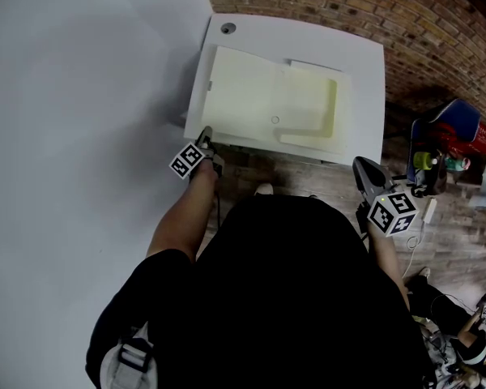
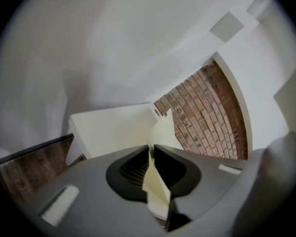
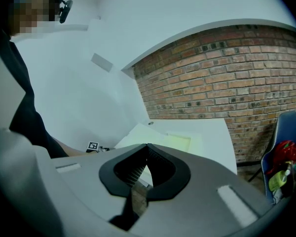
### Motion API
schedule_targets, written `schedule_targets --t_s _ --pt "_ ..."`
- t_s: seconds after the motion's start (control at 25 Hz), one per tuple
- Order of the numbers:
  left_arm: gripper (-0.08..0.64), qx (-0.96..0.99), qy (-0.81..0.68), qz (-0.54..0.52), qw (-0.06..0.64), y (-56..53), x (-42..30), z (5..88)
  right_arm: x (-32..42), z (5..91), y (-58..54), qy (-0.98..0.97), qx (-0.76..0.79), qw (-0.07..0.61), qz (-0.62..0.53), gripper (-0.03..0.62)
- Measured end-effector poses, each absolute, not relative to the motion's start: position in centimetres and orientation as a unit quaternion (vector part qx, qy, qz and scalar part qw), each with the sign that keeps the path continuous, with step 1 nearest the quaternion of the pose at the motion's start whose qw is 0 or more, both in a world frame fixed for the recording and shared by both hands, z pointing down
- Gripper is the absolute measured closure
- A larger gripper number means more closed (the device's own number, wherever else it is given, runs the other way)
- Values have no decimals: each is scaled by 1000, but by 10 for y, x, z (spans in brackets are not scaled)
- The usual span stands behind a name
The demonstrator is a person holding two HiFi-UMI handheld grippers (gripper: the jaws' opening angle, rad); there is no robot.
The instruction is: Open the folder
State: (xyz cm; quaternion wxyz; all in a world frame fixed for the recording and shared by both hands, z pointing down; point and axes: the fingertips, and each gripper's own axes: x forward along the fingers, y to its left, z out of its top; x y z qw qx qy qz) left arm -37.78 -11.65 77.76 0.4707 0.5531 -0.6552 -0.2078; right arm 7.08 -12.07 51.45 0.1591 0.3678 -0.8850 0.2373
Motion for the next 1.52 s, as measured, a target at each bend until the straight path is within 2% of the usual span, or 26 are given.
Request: schedule_targets --t_s 0.12,0.32,0.48,1.52 --pt "524 559 -649 -217 467 -117 -377 774 70 516 -120 -886 364 159 237 591" --pt "451 563 -646 -226 463 -116 -378 767 72 515 -122 -888 359 162 237 591" --pt "425 570 -642 -237 455 -117 -376 760 76 515 -123 -888 357 163 238 591" --pt "425 613 -636 -292 367 -120 -373 674 82 514 -126 -900 328 168 234 591"
